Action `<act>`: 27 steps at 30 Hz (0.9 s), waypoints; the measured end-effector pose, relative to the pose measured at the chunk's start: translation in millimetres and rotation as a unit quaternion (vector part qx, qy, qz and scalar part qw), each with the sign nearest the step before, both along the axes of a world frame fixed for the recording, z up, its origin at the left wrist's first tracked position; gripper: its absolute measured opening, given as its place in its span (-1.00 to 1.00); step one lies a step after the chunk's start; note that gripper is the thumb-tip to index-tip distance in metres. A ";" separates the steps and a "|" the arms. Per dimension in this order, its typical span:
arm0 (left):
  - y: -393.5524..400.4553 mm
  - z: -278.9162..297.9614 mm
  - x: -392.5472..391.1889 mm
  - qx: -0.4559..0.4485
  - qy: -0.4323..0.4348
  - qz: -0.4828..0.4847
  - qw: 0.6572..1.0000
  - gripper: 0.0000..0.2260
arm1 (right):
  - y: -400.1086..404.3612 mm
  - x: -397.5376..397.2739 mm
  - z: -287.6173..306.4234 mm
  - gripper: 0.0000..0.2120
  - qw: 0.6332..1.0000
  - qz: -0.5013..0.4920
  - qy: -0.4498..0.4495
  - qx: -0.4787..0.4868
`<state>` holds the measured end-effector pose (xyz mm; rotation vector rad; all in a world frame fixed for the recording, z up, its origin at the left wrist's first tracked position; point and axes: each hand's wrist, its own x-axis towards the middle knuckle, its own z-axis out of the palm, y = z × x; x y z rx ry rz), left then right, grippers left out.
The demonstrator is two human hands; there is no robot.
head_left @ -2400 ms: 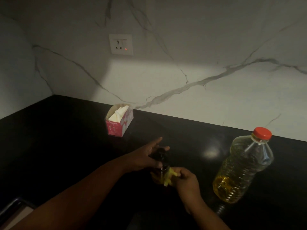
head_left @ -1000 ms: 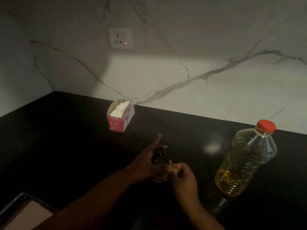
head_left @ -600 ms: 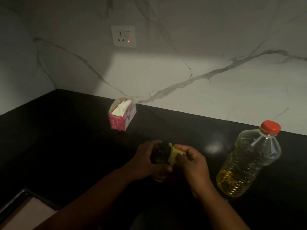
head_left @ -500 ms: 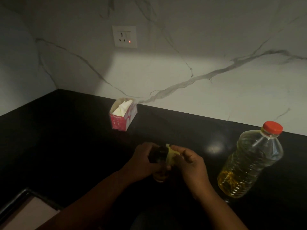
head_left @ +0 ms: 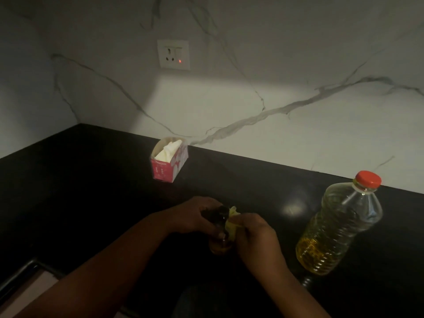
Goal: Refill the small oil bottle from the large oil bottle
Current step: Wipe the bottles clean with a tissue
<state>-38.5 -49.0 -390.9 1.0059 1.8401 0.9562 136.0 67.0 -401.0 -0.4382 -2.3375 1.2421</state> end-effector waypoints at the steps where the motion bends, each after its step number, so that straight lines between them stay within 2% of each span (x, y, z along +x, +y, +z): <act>1: 1.6 0.7 -1.6 -0.011 -0.004 -0.007 1.000 -0.50 | 3.8 -2.1 1.2 -0.75 1.000 -0.010 -0.020 -0.002; 5: 4.7 5.7 -0.7 -0.044 -0.013 -0.029 0.999 -0.36 | 14.1 -5.7 4.7 -0.77 0.999 -0.030 -0.041 -0.013; 8: 1.3 -0.5 8.7 -0.031 0.060 0.024 0.997 -0.11 | 14.2 -1.8 2.4 -0.75 0.999 -0.031 -0.028 -0.016; 12: -5.6 -25.8 35.3 0.049 0.117 0.149 0.981 -0.19 | 13.0 -2.4 0.4 -0.75 0.999 -0.029 -0.023 -0.008; 15: -5.9 -36.3 45.1 0.097 0.159 0.172 0.967 -0.15 | 12.9 -4.3 6.1 -0.74 0.999 -0.011 -0.034 0.000; 19: -4.0 -34.0 43.0 0.117 0.137 0.163 0.970 -0.05 | 9.0 -3.6 13.1 -0.76 0.999 0.001 -0.040 0.004; 22: -2.8 -31.4 33.3 0.108 0.132 0.116 0.979 0.03 | 4.6 -2.8 14.8 -0.78 0.999 -0.005 -0.043 0.014; 27: -1.5 -25.5 4.0 0.054 0.108 0.018 0.992 0.15 | 4.6 -11.5 18.9 -0.59 0.998 -0.025 -0.056 0.018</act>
